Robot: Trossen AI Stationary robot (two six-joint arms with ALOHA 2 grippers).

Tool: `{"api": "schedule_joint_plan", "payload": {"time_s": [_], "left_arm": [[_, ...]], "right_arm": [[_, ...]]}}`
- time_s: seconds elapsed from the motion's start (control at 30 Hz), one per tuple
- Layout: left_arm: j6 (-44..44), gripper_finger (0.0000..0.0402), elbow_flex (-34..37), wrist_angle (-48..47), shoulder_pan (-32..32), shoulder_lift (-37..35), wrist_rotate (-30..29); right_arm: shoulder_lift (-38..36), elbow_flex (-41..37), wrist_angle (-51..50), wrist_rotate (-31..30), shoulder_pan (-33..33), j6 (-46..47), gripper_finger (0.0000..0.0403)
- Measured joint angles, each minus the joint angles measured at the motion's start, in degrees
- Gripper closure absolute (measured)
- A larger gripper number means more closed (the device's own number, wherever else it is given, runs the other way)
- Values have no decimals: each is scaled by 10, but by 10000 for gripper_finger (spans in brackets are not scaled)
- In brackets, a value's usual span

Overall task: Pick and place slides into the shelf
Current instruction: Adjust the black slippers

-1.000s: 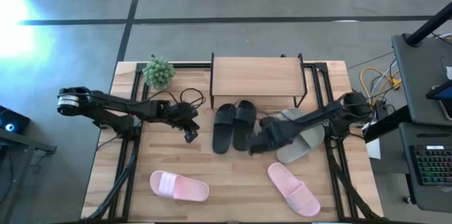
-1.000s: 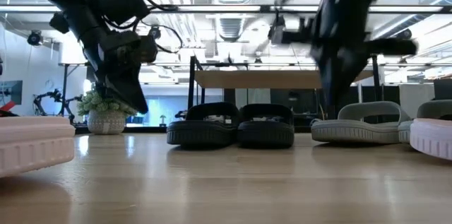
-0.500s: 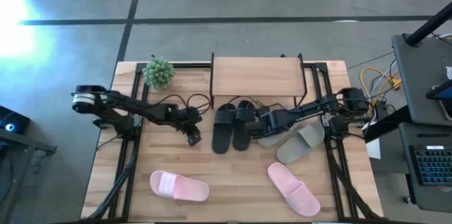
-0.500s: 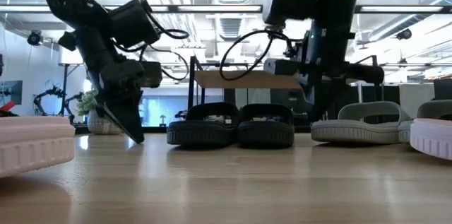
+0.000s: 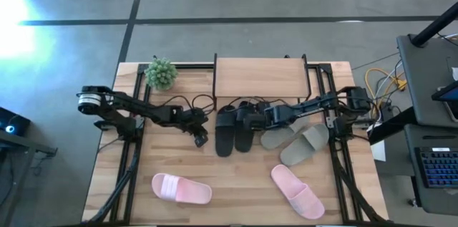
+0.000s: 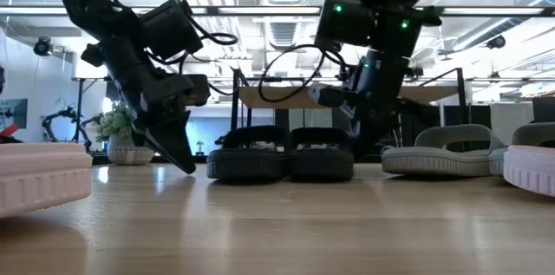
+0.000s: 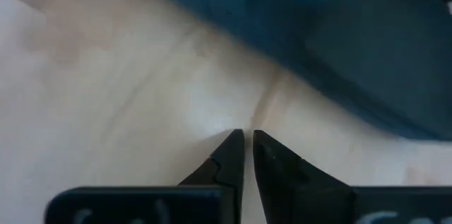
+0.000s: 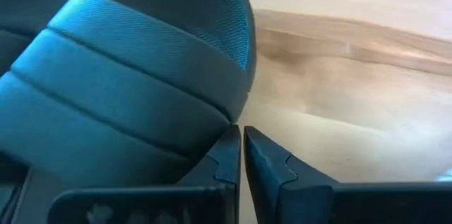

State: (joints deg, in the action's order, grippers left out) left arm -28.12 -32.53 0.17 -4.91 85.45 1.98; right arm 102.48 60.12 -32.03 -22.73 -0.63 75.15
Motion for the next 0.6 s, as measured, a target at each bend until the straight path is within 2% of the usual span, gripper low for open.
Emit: {"api": "schedule_joint_plan", "payload": {"time_s": [0.27, 0.47, 0.6], "left_arm": [[0, 384, -5, 13, -11, 10, 0], [0, 384, -8, 18, -12, 17, 0], [-1, 384, -16, 59, -12, 29, 4]], "right_arm": [[0, 0, 8, 18, 8, -44, 390], [0, 1, -54, 23, -7, -43, 390], [0, 3, -57, 36, -20, -47, 390]]}}
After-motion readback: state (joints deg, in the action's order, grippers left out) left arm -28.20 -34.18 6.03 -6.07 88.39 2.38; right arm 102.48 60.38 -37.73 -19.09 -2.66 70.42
